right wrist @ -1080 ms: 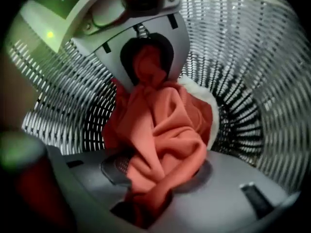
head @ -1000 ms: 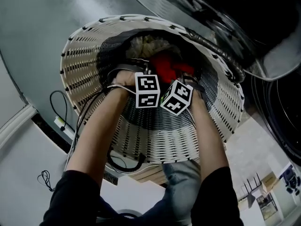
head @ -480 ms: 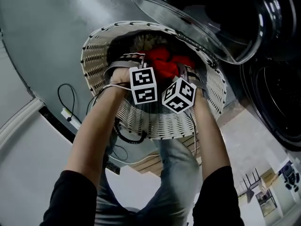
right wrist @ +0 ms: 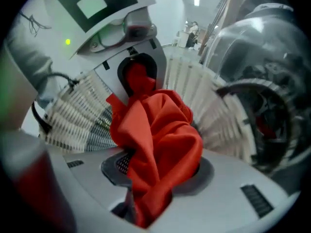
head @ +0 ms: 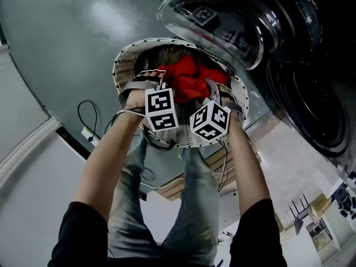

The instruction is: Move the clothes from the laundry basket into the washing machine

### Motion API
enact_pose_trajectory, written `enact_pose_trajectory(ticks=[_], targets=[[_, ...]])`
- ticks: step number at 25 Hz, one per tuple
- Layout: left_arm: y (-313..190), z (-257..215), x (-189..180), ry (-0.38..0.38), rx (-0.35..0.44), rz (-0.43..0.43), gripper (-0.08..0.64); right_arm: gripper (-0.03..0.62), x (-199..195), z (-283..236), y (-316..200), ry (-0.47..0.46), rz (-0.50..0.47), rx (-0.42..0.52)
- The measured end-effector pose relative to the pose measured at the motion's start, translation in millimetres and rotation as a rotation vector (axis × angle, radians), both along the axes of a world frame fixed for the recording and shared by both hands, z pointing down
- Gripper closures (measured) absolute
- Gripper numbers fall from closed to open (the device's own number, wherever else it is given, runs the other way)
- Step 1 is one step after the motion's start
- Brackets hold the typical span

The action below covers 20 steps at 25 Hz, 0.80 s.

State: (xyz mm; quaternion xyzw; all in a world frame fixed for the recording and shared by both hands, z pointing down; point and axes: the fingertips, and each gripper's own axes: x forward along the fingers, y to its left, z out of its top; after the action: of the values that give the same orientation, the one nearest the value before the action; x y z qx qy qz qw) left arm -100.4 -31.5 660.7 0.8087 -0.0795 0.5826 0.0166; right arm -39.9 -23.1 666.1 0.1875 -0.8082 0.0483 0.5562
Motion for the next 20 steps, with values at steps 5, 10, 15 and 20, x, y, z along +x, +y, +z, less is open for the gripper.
enact_pose_trajectory(ticks=[5,10,15,20], targets=[[-1,-53,-7,0.043,0.022,-0.021,0.426,0.420,-7,-53,1,-0.040,0.070,0.016],[-3,-110,-10,0.103,0.038,-0.058,0.426,0.420,-12,-108,3,-0.069,0.129,0.067],[-14,-165,-17,0.137,0.080,-0.070,0.426,0.420,-18,-164,-9,-0.088,0.198,0.130],[-20,-222,-11,0.176,0.094,-0.062,0.426,0.420,-12,-222,-14,-0.063,0.241,0.185]])
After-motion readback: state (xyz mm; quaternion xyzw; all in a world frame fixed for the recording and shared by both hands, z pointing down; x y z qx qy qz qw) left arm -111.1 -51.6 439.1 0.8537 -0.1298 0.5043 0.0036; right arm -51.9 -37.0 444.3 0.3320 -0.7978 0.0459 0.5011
